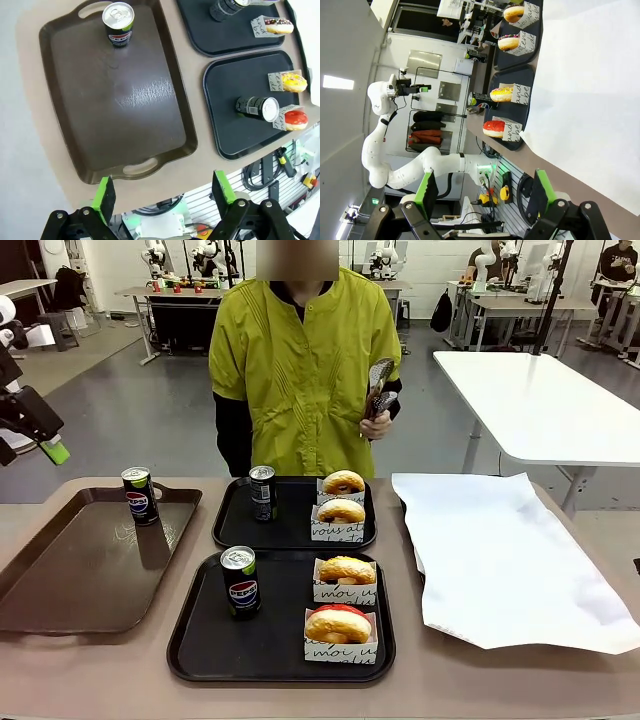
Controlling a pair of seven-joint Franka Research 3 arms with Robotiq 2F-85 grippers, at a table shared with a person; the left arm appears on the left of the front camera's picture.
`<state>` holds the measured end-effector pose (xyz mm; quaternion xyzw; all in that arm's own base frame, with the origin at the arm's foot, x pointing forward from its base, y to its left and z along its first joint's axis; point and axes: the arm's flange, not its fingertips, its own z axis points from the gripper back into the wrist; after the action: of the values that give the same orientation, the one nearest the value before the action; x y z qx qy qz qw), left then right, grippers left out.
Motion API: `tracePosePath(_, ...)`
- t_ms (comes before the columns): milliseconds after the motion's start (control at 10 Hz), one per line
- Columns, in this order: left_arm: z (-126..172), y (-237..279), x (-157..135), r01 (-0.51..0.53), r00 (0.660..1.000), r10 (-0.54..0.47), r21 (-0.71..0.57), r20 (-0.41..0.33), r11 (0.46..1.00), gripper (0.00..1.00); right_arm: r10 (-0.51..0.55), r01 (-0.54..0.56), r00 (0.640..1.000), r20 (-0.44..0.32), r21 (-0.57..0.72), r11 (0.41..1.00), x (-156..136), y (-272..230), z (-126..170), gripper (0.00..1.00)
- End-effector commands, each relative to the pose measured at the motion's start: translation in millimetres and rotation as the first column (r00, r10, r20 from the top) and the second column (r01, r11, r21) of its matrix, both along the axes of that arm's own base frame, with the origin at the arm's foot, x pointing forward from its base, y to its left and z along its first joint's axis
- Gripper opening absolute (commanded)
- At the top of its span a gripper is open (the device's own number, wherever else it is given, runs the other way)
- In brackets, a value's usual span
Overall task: Set up donuts and drinks on trays.
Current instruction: Pick up one Pepsi coke from the Handle tray and place it on the Flat Tray without a Pepsi coke.
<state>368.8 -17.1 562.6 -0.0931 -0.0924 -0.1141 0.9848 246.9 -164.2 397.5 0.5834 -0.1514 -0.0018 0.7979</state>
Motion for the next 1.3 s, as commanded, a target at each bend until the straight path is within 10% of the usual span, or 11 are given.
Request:
tracePosePath(0,0,1,0,-0.002,1.000,0.002,-0.001,0.000,1.000,1.00,-0.009,0.009,1.000,0.027,0.022,1.000,3,0,1,1.00)
tracePosePath(200,3,45,35,-0.080,0.991,0.041,-0.314,-0.130,0.946,1.00,-0.009,0.009,1.000,0.027,0.022,1.000,3,0,1,1.00)
tracePosePath(600,-42,145,30,-0.091,0.995,0.028,-0.717,-0.099,0.691,1.00,-0.009,0.009,1.000,0.027,0.022,1.000,3,0,1,1.00)
tracePosePath(1200,-114,213,21,-0.191,0.981,0.047,-0.890,-0.188,0.413,1.00,-0.009,0.009,1.000,0.027,0.022,1.000,3,0,1,1.00)
